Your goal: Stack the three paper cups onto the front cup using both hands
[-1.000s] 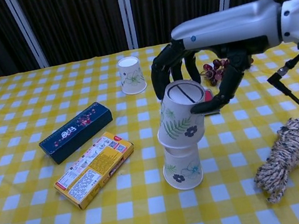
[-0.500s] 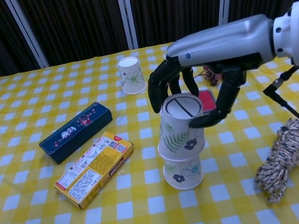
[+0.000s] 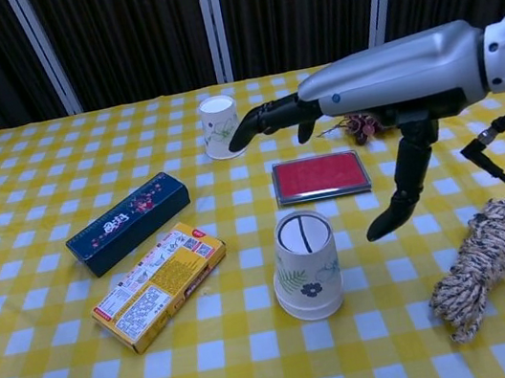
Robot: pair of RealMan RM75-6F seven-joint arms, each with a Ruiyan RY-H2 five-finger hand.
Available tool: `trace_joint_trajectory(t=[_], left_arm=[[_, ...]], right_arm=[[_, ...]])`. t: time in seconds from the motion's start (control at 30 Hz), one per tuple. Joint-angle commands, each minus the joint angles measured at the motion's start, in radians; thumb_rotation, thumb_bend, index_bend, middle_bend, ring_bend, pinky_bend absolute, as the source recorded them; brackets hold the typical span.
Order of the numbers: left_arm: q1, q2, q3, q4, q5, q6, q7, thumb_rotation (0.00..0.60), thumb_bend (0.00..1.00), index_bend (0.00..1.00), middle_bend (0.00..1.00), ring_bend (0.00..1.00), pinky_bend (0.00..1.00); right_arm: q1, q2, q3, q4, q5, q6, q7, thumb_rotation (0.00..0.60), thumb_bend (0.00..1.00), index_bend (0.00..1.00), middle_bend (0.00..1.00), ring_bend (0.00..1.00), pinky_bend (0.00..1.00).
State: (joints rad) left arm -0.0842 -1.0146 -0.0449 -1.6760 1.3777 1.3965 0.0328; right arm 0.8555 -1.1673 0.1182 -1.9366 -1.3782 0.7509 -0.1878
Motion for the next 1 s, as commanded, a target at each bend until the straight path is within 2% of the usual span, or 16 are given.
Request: trace_joint_trajectory(t=[0.03, 0.13, 0.3, 0.43, 0.53, 0.63, 0.77, 0.87, 1.0], left_arm=[[0.000, -0.001, -0.001, 0.002, -0.004, -0.001, -0.001, 0.600, 0.00, 0.00, 0.00, 0.00, 0.00], [-0.002, -0.004, -0.003, 0.007, -0.008, -0.003, -0.001, 0.600, 0.00, 0.00, 0.00, 0.00, 0.00], [-0.009, -0.013, -0.011, 0.021, -0.013, -0.008, -0.004, 0.600, 0.00, 0.00, 0.00, 0.00, 0.00], [-0.048, -0.044, -0.026, 0.090, 0.008, -0.036, -0.012, 0.600, 0.00, 0.00, 0.00, 0.00, 0.00], [-0.136, -0.063, -0.070, 0.160, 0.046, -0.102, -0.091, 0.600, 0.00, 0.00, 0.00, 0.00, 0.00], [-0.214, -0.073, -0.107, 0.196, 0.061, -0.163, -0.129, 0.600, 0.00, 0.00, 0.00, 0.00, 0.00], [-0.294, -0.080, -0.139, 0.215, 0.061, -0.237, -0.141, 0.600, 0.00, 0.00, 0.00, 0.00, 0.00], [-0.387, -0.110, -0.175, 0.251, 0.043, -0.324, -0.121, 0.600, 0.00, 0.00, 0.00, 0.00, 0.01], [-0.481, -0.177, -0.209, 0.312, 0.016, -0.402, -0.097, 0.600, 0.00, 0.03, 0.00, 0.00, 0.08]], right_arm=[[-0.034, 0.027, -0.019, 0.010, -0.044, 0.059, -0.023, 0.600, 0.00, 0.00, 0.00, 0.01, 0.12], [-0.117, 0.066, -0.055, 0.072, -0.143, 0.204, -0.049, 0.600, 0.00, 0.00, 0.00, 0.00, 0.07], [-0.223, 0.077, -0.098, 0.186, -0.248, 0.386, 0.011, 0.600, 0.00, 0.00, 0.00, 0.00, 0.00], [-0.306, 0.068, -0.125, 0.298, -0.272, 0.504, 0.109, 0.600, 0.00, 0.00, 0.00, 0.00, 0.00], [-0.394, 0.064, -0.148, 0.361, -0.228, 0.577, 0.191, 0.600, 0.00, 0.00, 0.00, 0.00, 0.00], [-0.441, 0.056, -0.147, 0.362, -0.193, 0.610, 0.230, 0.600, 0.00, 0.00, 0.00, 0.00, 0.00], [-0.470, 0.054, -0.139, 0.338, -0.156, 0.620, 0.222, 0.600, 0.00, 0.00, 0.00, 0.00, 0.00], [-0.491, 0.057, -0.130, 0.303, -0.120, 0.621, 0.174, 0.600, 0.00, 0.00, 0.00, 0.00, 0.00], [-0.508, 0.054, -0.116, 0.277, -0.091, 0.631, 0.112, 0.600, 0.00, 0.00, 0.00, 0.00, 0.00]])
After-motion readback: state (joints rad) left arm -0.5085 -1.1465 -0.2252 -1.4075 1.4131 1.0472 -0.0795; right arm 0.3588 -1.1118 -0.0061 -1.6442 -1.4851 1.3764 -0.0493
